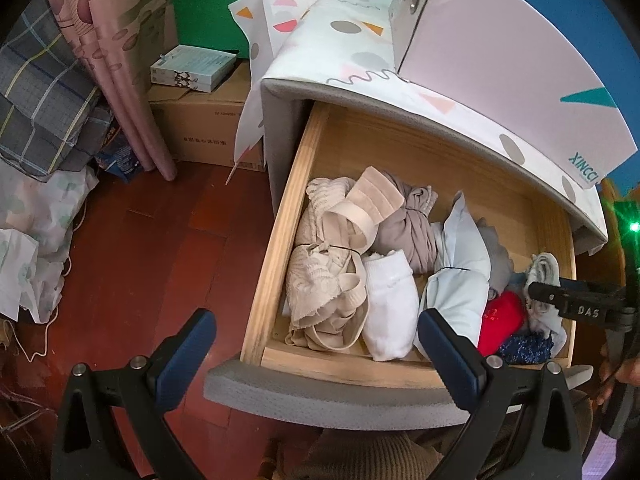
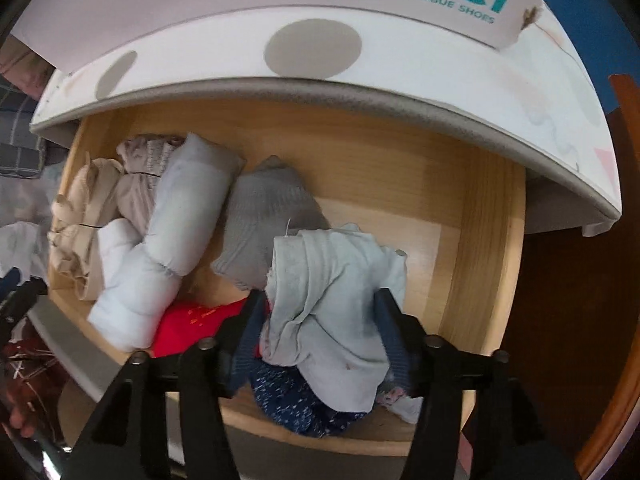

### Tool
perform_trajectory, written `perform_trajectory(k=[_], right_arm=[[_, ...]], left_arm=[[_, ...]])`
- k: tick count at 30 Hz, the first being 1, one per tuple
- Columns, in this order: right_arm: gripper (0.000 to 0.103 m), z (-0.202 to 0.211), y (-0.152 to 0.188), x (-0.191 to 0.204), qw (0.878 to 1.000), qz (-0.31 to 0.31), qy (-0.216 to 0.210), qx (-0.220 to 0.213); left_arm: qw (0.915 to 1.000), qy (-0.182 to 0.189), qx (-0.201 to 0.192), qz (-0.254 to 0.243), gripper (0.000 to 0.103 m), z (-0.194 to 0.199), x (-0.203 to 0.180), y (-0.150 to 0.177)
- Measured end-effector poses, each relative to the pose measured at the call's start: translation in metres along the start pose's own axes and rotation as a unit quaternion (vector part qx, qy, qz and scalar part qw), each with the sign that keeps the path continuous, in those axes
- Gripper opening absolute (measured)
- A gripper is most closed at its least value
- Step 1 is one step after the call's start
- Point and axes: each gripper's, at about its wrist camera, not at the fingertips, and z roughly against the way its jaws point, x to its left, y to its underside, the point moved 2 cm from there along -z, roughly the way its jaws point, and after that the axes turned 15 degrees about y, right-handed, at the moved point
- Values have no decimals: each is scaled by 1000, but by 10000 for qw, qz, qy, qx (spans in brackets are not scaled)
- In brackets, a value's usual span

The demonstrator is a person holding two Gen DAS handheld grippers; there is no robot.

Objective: Take underwear out of drawer
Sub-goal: 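Close the right gripper on the pale grey-green underwear and lift it, then grasp the white rolled underwear with the left gripper while the right gripper holds the grey-green underwear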

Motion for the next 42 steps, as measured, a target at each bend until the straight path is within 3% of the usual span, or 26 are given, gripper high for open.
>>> perform_trajectory(k=[2, 6, 8, 11, 16, 22, 27, 33, 42], right_arm=[[64, -15, 0, 4, 9999, -104, 56, 54], [63, -41, 8, -14, 9986, -414, -37, 335], [51, -48, 12, -27, 9967, -661, -250, 389], [43, -46, 15, -43, 9929, -972, -612, 308], [35, -28, 24, -57, 9943, -934, -498, 113], [33, -2, 32, -46, 9944, -943, -458, -108], [33, -5, 56, -42, 9926, -1010, -649, -157], [34, -15, 63, -29, 9896, -1068, -925, -253], [34, -16, 59, -11, 9938, -837, -647, -342]], left_arm=[[10000, 3, 33, 16, 103, 0, 1, -1], [10000, -16, 66, -13, 103, -2, 1, -2], [10000, 1, 96, -16, 103, -3, 1, -3], [9999, 3, 152, -3, 103, -5, 1, -5], [9997, 54, 218, -46, 103, -4, -3, -8], [9984, 358, 433, -91, 103, -4, -10, -17], [9929, 791, 797, 394, 103, -16, -8, -28], [9909, 636, 1031, 580, 99, -33, -6, -30], [9887, 810, 1209, -347, 99, -55, -82, -24]])
